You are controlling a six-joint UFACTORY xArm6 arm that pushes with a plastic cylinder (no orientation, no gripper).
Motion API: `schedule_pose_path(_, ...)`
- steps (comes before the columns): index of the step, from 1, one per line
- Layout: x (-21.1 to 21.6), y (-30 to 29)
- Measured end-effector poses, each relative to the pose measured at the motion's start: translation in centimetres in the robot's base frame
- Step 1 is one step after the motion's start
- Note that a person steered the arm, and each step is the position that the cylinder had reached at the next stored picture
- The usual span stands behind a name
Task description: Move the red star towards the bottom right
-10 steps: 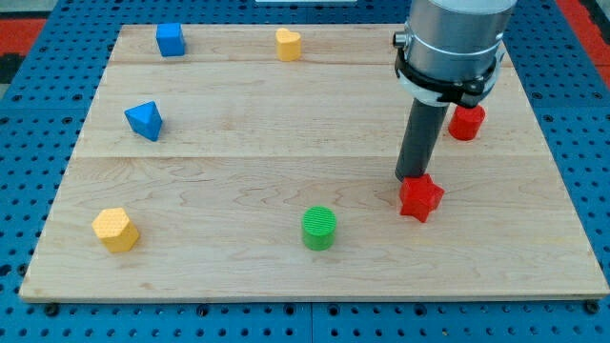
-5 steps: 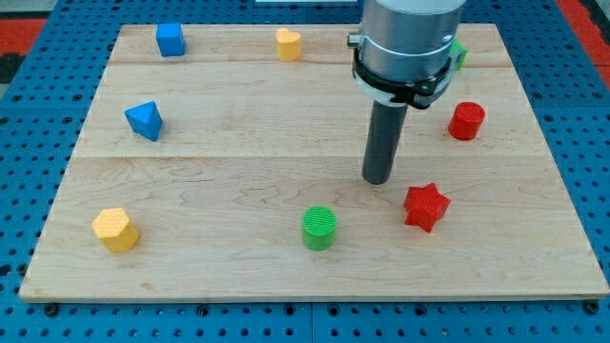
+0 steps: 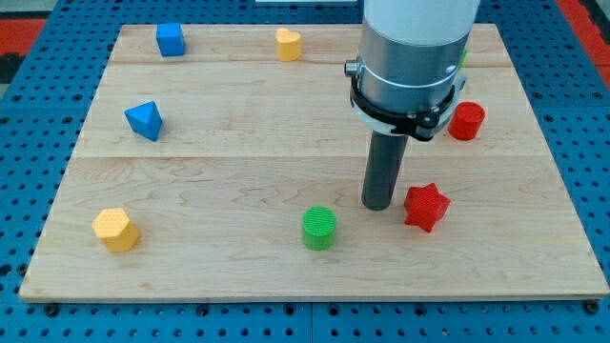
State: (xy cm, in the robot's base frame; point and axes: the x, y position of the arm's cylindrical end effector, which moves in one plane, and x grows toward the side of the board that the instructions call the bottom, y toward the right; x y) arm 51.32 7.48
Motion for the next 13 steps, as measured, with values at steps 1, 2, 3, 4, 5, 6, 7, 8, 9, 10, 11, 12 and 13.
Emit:
schedule_pose_path(1, 0.0, 0.0)
schedule_pose_path(2, 0.9, 1.7)
schedule_pose_path(3, 0.9, 2.6)
schedule_pose_path(4, 0.9, 2.6)
schedule_pose_path(5, 0.9, 3.9)
schedule_pose_path(6, 0.9, 5.4)
schedule_pose_path(7, 0.9, 7.1)
schedule_pose_path(8, 0.9, 7.1)
schedule_pose_path(9, 0.7, 7.1)
schedule_pose_path(10, -2.6, 7.1)
schedule_pose_path(11, -2.9, 7.1)
schedule_pose_path(12, -2.9, 9.0)
schedule_pose_path(13, -2.9, 9.6)
